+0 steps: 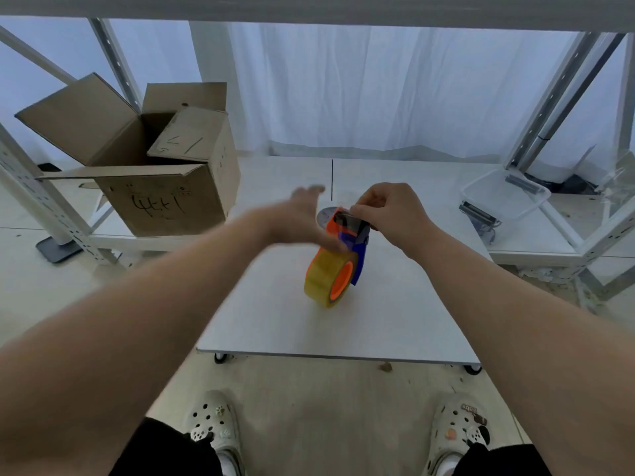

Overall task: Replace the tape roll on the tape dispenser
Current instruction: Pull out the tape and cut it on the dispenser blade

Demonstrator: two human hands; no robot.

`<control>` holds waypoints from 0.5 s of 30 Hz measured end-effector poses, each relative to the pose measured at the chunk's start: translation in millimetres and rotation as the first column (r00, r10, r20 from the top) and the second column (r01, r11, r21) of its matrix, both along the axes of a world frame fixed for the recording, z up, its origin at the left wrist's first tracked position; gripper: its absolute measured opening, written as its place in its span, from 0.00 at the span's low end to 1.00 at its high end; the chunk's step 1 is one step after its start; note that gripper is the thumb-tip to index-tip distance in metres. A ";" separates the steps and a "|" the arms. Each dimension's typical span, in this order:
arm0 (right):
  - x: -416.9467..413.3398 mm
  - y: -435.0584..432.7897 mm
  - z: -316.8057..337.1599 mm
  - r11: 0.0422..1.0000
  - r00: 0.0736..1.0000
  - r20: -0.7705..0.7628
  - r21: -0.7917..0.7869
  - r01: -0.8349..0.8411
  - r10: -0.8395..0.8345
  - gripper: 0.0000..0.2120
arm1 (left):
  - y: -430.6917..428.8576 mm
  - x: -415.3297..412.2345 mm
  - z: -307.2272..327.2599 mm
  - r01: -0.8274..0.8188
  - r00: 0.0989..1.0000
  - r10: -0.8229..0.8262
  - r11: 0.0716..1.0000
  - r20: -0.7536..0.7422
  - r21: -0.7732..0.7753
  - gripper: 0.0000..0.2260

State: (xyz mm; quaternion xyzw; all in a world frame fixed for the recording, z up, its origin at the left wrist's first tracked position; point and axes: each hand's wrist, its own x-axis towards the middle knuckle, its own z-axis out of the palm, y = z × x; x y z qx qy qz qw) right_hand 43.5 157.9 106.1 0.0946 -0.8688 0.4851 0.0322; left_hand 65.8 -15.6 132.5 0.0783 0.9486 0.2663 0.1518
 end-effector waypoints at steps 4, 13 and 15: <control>-1.3 -2.4 1.6 0.999 1.000 -0.020 0.042 0.020 -0.019 0.05 | 34.4 6.6 -60.3 -0.090 0.976 0.136 0.964 -0.171 0.251 0.37; -4.4 3.4 2.8 0.989 0.995 -0.063 0.122 0.081 -0.073 0.04 | 52.1 -10.1 -84.4 -0.220 0.885 0.379 0.853 -0.271 0.474 0.22; -5.8 4.4 1.9 0.986 0.993 -0.083 0.138 0.091 -0.080 0.04 | 54.4 -13.1 -87.8 -0.242 0.890 0.394 0.835 -0.230 0.494 0.23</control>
